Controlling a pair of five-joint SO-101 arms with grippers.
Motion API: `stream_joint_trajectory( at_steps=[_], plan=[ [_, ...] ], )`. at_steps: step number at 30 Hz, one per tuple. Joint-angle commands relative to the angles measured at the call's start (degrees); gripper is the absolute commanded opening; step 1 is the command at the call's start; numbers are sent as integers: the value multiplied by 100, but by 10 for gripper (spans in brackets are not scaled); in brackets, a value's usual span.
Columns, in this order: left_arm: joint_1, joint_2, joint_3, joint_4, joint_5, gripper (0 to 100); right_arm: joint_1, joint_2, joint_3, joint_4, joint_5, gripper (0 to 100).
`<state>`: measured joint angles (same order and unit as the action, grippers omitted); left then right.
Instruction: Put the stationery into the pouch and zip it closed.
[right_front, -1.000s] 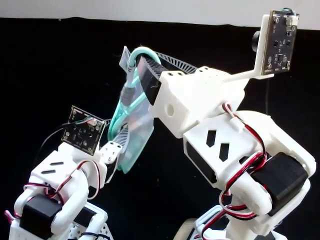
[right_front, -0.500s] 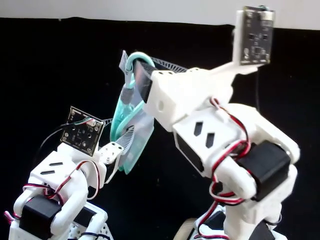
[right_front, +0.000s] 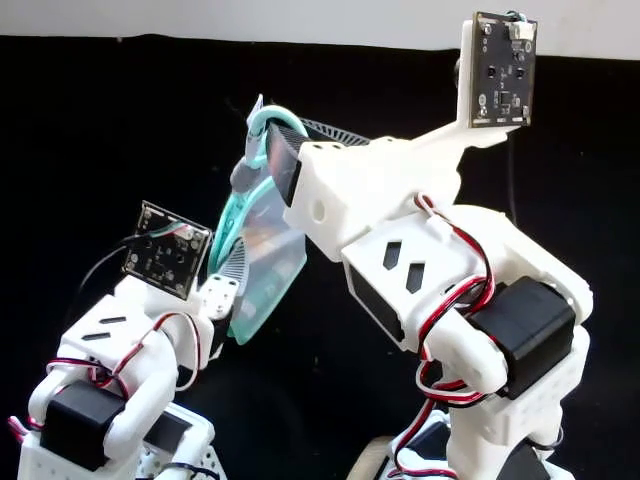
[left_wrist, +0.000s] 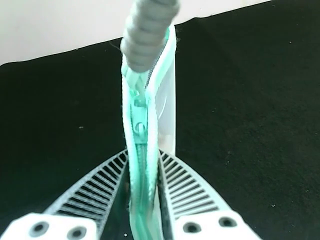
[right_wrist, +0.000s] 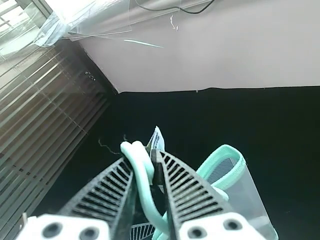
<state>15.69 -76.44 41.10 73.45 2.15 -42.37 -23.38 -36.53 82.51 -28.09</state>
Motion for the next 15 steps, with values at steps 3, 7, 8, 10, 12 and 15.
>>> stream_joint_trajectory(
  at_steps=[3, 7, 8, 10, 12, 15],
  plan=[
    [-110, -57, -286, 88, -9, 7, 655, -31, 13, 13, -26, 5],
    [-110, -57, -286, 97, -9, 7, 1191, -31, 13, 13, -26, 5],
    [-110, -57, -286, 97, -9, 7, 1323, -22, 13, 4, -26, 5],
    [-110, -57, -286, 105, -18, 7, 1578, 4, 13, -22, -26, 5],
    [-110, -57, -286, 229, -70, 7, 1868, 13, 13, -40, -26, 5],
    [-110, -145, -286, 387, -457, 7, 2273, 22, 13, -48, -26, 5]
  ],
)
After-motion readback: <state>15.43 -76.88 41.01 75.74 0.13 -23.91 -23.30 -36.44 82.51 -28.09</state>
